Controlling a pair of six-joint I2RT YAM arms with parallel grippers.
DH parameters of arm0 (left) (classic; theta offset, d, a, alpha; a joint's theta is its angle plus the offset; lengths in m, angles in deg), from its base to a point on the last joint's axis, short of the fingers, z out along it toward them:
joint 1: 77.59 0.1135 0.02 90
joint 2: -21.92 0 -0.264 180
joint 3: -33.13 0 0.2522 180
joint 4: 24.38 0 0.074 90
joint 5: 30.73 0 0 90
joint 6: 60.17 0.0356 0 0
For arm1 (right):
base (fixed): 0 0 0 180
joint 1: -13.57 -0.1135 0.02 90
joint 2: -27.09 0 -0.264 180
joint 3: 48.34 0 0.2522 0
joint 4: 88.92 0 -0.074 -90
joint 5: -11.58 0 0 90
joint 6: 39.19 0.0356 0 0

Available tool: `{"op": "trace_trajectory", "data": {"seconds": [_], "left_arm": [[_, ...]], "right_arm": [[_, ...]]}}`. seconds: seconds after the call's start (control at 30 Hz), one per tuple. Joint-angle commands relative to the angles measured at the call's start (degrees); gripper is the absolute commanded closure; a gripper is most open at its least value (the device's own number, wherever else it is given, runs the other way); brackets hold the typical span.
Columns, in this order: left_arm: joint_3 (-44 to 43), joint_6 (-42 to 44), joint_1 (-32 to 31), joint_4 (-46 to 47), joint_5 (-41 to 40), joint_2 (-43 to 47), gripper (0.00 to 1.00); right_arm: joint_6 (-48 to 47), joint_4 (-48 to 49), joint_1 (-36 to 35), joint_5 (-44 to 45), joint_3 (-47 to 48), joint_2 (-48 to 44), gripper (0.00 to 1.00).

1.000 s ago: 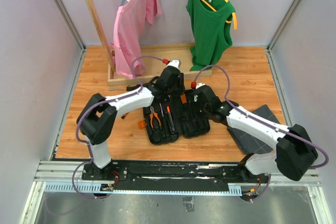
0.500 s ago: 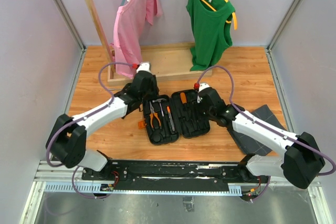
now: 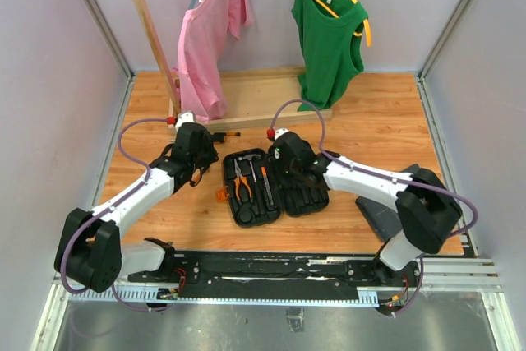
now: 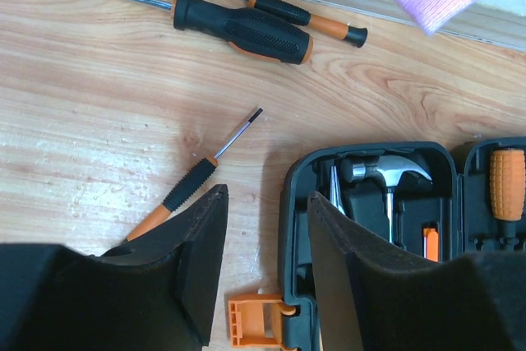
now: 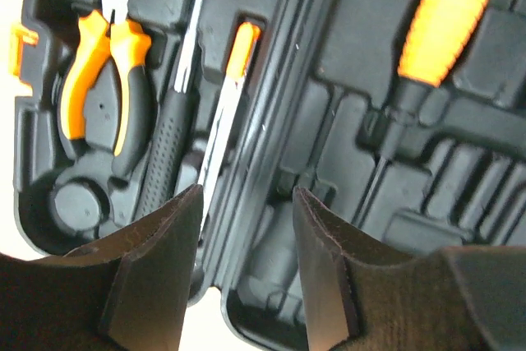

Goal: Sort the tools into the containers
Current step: Move the storage box to the center of the board.

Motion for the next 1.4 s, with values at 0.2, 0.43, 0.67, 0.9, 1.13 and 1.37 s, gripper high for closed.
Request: {"op": "trace_trajectory", "data": {"seconds": [0.2, 0.43, 0.67, 0.9, 1.13, 1.37], "left_arm": [[-0.2, -0.1, 0.3, -0.7, -0.2, 1.4, 0.52], [0.0, 0.0, 0.4, -0.7, -0.3, 1.5, 0.52], [-0.4, 0.4, 0.4, -0.4, -0.3, 0.5, 0.52], [-0.7, 0.7, 0.4, -0.8, -1.0, -0.7, 0.52], [-1.0, 1.0, 0.8, -1.6, -2.7, -2.3, 0.5], [-1.4, 1.1, 1.1, -1.1, -3.3, -4.0, 0.47]], "right_arm": [[-2.3, -0.4, -1.3, 2.5, 8.2, 9.6, 0.55], [-2.6, -1.7, -1.3, 4.2, 9.8, 13.5, 0.61], [-1.6, -3.0, -1.3, 5.7, 9.6, 15.3, 0.72], [1.0, -5.7, -1.2, 9.6, 8.0, 14.6, 0.77], [4.6, -7.2, 0.6, 11.8, 3.1, 11.2, 0.78], [6.1, -7.3, 2.3, 12.2, -2.2, 6.5, 0.79]]}}
